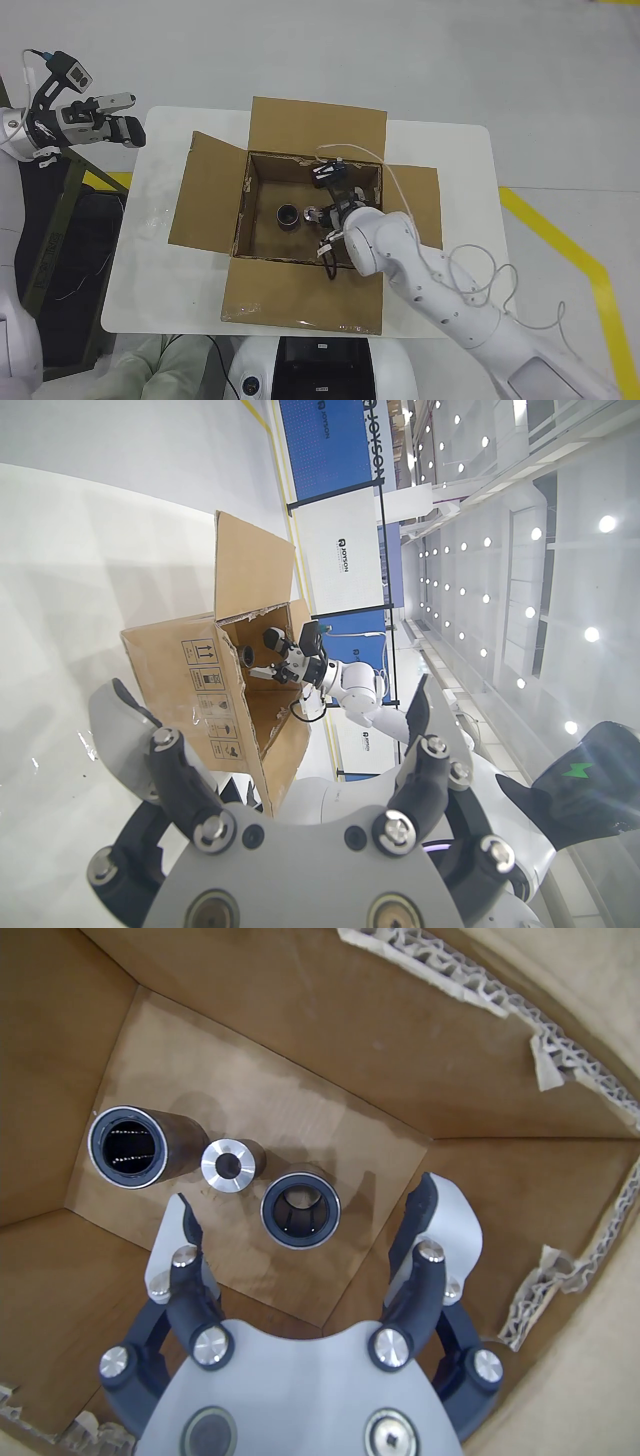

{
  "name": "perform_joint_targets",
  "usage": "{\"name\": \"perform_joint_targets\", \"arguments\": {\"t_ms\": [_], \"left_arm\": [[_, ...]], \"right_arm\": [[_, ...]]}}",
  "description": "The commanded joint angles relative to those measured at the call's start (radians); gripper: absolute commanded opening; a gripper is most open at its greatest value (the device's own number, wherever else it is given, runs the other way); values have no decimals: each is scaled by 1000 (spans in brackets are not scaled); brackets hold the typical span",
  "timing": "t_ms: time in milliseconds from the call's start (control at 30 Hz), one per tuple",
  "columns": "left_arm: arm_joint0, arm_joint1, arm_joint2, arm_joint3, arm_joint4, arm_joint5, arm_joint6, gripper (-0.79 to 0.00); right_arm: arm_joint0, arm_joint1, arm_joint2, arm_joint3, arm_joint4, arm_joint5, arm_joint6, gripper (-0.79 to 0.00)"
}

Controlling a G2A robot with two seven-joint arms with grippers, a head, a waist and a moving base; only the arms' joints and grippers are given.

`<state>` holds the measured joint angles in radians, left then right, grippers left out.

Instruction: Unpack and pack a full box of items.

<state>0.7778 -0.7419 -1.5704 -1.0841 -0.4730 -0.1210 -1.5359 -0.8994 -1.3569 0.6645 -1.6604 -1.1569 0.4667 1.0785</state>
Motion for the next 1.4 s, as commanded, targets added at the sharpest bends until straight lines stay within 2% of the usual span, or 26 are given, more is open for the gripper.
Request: {"name": "perform_joint_targets", "arguments": {"t_ms": [0,500,567,600,700,833,900,1000,1200,1367], "left_arm": [[0,0,0,0,0,0,0,0],[0,0,0,0,0,0,0,0],[0,0,0,0,0,0,0,0],[0,0,0,0,0,0,0,0],[0,0,0,0,0,0,0,0],[0,0,0,0,0,0,0,0],[0,0,0,0,0,0,0,0],[0,0,0,0,0,0,0,0],[0,0,0,0,0,0,0,0],[0,0,0,0,0,0,0,0]], "right_arm": [[-1,-4,0,6,-8,1,2,-188],[-17,-32,19,54,-31,-9,10,-169],[-21,-36,24,59,-29,-13,9,-203],[-21,-37,25,61,-30,-15,8,-252],[-25,-43,28,69,-31,-20,6,-320],[-31,-49,33,77,-35,-25,6,-351],[-33,-52,35,82,-40,-28,5,-397],[-36,-57,37,87,-42,-32,6,-363],[-38,-69,39,101,-49,-40,8,-385],[-42,-77,44,111,-55,-45,6,-348]]}}
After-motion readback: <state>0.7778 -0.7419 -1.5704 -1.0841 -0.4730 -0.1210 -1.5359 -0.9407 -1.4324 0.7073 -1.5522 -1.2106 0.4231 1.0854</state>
